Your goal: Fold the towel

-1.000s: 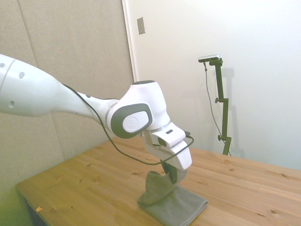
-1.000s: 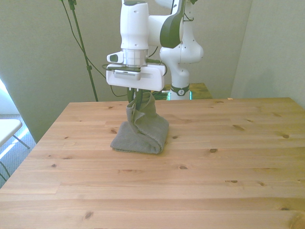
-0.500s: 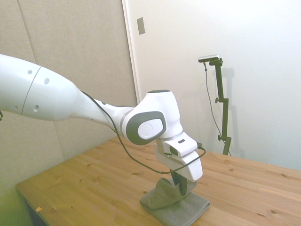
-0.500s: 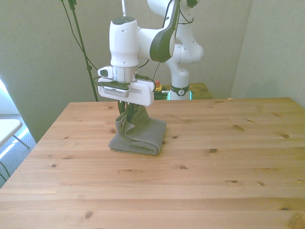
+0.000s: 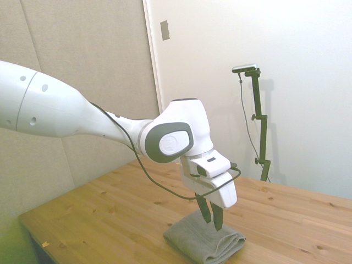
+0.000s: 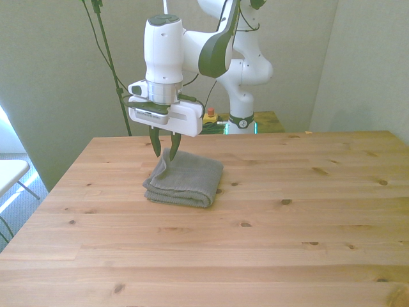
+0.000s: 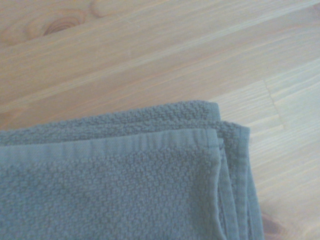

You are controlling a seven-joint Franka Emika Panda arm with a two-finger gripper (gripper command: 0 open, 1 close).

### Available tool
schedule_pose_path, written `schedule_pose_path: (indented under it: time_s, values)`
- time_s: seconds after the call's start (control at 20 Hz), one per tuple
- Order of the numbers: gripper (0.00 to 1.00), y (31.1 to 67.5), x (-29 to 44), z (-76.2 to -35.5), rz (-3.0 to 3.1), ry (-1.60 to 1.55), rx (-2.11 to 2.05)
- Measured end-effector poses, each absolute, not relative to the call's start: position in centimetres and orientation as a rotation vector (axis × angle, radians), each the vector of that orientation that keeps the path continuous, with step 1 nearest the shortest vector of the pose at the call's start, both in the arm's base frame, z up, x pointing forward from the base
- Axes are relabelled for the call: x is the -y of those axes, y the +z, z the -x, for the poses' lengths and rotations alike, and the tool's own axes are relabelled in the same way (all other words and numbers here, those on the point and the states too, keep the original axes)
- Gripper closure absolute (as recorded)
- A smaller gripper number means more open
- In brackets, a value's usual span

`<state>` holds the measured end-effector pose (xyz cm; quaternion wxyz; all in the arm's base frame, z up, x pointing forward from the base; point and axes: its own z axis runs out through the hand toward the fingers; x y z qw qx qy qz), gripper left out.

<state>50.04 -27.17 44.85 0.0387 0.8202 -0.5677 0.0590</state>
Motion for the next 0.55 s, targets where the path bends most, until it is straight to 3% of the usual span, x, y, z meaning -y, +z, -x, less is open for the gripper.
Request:
schedule_pose_path:
  time_s: [0.25, 0.55]
  values:
    - [0.0, 48.2, 22.3, -45.9, -2.709, 0.149, 1.655]
    - [0.0, 47.1, 9.5, -39.0, -2.877, 0.173, 1.41]
